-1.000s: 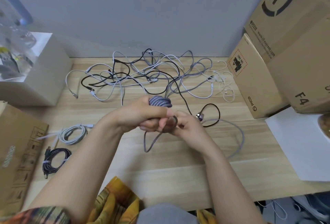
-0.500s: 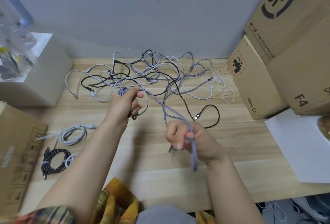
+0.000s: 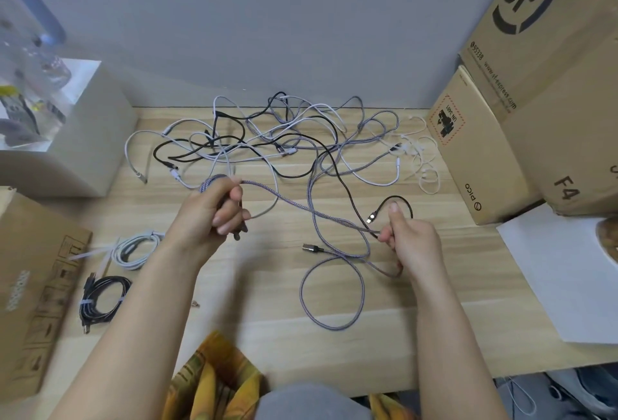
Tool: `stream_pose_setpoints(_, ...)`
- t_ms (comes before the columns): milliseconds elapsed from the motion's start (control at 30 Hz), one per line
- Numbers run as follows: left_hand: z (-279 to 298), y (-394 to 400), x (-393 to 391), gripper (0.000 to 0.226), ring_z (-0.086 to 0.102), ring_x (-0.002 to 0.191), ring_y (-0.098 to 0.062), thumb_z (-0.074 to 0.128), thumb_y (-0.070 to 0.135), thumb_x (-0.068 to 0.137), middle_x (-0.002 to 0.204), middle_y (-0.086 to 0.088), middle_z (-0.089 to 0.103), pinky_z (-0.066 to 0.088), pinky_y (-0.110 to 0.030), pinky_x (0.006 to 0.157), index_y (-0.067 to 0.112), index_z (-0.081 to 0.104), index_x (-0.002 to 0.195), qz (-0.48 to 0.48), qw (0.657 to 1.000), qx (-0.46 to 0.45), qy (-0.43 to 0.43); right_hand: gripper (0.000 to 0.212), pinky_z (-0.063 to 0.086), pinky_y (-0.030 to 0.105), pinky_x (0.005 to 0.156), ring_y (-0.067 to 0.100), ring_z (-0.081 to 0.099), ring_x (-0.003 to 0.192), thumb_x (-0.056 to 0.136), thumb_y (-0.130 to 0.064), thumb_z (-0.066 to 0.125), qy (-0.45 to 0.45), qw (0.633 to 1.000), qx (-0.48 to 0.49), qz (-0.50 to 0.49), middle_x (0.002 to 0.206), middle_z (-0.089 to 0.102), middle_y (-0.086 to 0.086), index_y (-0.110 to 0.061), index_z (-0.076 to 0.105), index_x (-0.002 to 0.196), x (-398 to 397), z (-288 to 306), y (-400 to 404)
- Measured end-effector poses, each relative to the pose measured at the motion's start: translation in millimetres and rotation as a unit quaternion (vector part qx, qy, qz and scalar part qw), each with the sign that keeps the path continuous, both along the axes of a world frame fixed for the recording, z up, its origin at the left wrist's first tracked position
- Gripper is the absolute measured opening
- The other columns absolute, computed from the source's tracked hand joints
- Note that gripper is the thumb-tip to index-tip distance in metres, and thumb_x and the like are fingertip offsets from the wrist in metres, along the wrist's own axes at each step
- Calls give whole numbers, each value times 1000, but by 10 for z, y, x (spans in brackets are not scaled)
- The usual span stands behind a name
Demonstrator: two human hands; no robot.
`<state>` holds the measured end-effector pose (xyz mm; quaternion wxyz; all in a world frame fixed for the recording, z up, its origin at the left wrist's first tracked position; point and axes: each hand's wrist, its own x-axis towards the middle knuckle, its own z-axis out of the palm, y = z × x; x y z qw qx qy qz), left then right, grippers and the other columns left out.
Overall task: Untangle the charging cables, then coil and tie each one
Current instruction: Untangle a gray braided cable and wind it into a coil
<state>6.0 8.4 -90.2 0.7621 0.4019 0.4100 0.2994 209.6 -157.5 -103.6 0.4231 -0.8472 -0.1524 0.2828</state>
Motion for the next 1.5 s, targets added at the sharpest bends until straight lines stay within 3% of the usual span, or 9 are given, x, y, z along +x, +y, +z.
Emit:
stream_pose_setpoints(167, 148, -32, -54, 36, 20, 24, -9, 57, 27, 77, 25, 8, 19, 45, -16, 53, 21, 55, 41, -53, 980, 10, -192, 43, 31, 31, 65, 27, 52, 78, 98, -39, 42, -131, 986, -100, -17, 72, 59, 1, -13, 64, 71, 142, -131, -109)
stream_pose_setpoints(300, 239, 28, -88, 37, 31, 43, -23, 43, 12, 94, 42, -9, 33, 42, -35, 76, -8, 63, 70, -133, 871, -40, -470, 28, 33, 32, 67, 31, 56, 95, 95, -35, 49, -158, 982, -82, -70, 90, 62, 6, -11, 64, 98, 220, -196, -127)
stream_pose_setpoints(467, 276, -149, 100, 36, 22, 24, -9, 65, 29, 76, 26, 9, 21, 47, -17, 55, 21, 56, 42, -97, 975, 19, -197, 27, 36, 37, 94, 23, 51, 112, 91, -15, 53, -283, 956, -56, 50, 117, 60, 3, -20, 62, 117, 69, -118, 34)
stream_pose_setpoints(600, 303, -351, 310, 40, 21, 23, -7, 48, 24, 79, 25, 9, 21, 46, -19, 51, 19, 50, 39, -104, 989, 17, -103, 20, 41, 8, 83, -9, 58, 95, 93, -33, 45, -24, 957, 223, 184, 101, 66, -10, -32, 59, 108, -348, 353, 219)
stream_pose_setpoints(767, 290, -412, 366, 37, 22, 26, -9, 51, 28, 79, 27, 7, 21, 48, -20, 54, 20, 50, 43, -146, 987, 12, -72, 17, 48, 19, 70, 2, 58, 71, 91, -26, 56, 14, 927, 257, 272, 81, 68, -4, -42, 63, 87, -592, 440, 314)
stream_pose_setpoints(933, 194, -437, 260, 47, 25, 28, -7, 50, 51, 87, 31, 10, 28, 48, -24, 59, 19, 52, 52, -362, 923, -37, -125, 18, 42, 23, 65, 5, 54, 70, 85, -30, 59, -232, 892, 320, 220, 74, 61, -7, -18, 71, 78, -494, 458, 344)
stream_pose_setpoints(1067, 151, -447, 243, 47, 28, 34, -11, 43, 55, 91, 41, 9, 29, 49, -25, 68, 17, 57, 68, -459, 843, -88, -268, 10, 42, 16, 66, -1, 56, 72, 81, -32, 63, -151, 914, 312, 211, 72, 61, -21, -28, 70, 77, -466, 412, 370)
stream_pose_setpoints(1267, 287, -383, 410, 28, 51, 54, -10, 49, 35, 94, 57, 5, 54, 44, -22, 82, 10, 61, 95, -288, 851, -110, -426, 26, 42, 29, 62, 12, 49, 60, 92, -26, 47, -44, 947, 212, 239, 66, 56, 0, -47, 59, 84, -520, 222, 382)
stream_pose_setpoints(1500, 273, -313, 670, 32, 53, 57, -7, 41, 23, 95, 58, 8, 55, 44, -16, 59, 8, 46, 122, -47, 982, 82, -163, 20, 44, 22, 62, 0, 48, 58, 98, -28, 45, -27, 922, 27, 386, 64, 50, -9, -33, 59, 85, -635, 275, 292)
